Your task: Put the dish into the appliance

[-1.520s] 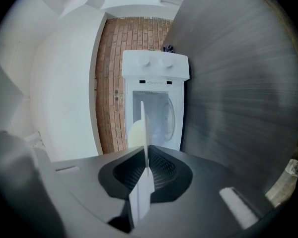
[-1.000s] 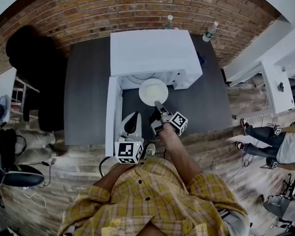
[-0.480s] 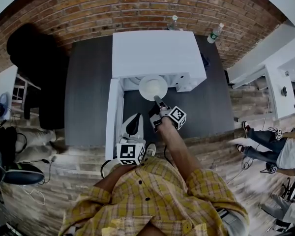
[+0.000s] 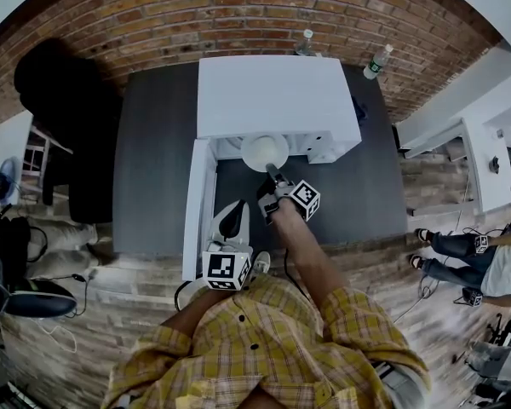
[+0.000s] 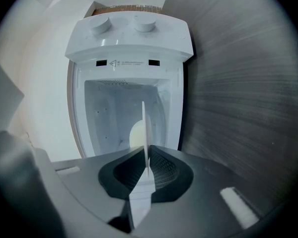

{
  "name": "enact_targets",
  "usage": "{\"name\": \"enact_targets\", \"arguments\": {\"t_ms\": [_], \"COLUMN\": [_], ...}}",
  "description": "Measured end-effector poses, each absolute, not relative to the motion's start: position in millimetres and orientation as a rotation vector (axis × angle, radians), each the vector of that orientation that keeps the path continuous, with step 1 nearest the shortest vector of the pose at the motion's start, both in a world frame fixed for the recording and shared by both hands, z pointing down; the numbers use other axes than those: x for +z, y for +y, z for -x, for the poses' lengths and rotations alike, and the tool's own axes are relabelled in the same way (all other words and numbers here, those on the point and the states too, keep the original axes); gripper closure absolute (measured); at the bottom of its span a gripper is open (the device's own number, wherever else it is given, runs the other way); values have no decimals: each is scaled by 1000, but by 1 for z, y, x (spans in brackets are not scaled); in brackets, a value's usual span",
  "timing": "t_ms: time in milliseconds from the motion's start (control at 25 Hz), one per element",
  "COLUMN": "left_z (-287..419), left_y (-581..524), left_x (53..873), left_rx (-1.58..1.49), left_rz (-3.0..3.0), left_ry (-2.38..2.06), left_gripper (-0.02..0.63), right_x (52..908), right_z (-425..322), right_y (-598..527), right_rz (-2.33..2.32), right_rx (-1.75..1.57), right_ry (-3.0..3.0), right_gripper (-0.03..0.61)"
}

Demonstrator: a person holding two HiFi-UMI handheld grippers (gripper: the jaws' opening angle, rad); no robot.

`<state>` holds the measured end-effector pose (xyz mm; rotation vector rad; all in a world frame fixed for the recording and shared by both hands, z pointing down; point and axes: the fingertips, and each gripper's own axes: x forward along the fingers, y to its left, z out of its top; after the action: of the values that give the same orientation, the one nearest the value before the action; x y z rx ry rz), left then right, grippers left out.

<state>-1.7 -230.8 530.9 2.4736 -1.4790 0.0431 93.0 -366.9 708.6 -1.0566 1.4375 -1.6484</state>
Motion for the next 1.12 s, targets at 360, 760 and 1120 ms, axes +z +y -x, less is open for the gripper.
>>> {"name": "enact_targets", "arguments": {"t_ms": [360, 760, 1120], "left_z": [-3, -3, 0], "left_y": [-231, -231, -232], "left_x": [533, 532, 533], "left_rx": [70, 83, 100], "left_rz": [-2487, -2494, -2488], "left_ry": [-1453, -1436, -1441], "left_gripper": [618, 618, 618], "right_x": [728, 741, 745], "right_z": [-93, -91, -91], "right_y": [-379, -388, -401], "right_rz": [1080, 1107, 1145], "right_rx": [-1669, -1702, -1722], "right_ry": [1404, 1361, 1357], "right_gripper": [558, 563, 569]}}
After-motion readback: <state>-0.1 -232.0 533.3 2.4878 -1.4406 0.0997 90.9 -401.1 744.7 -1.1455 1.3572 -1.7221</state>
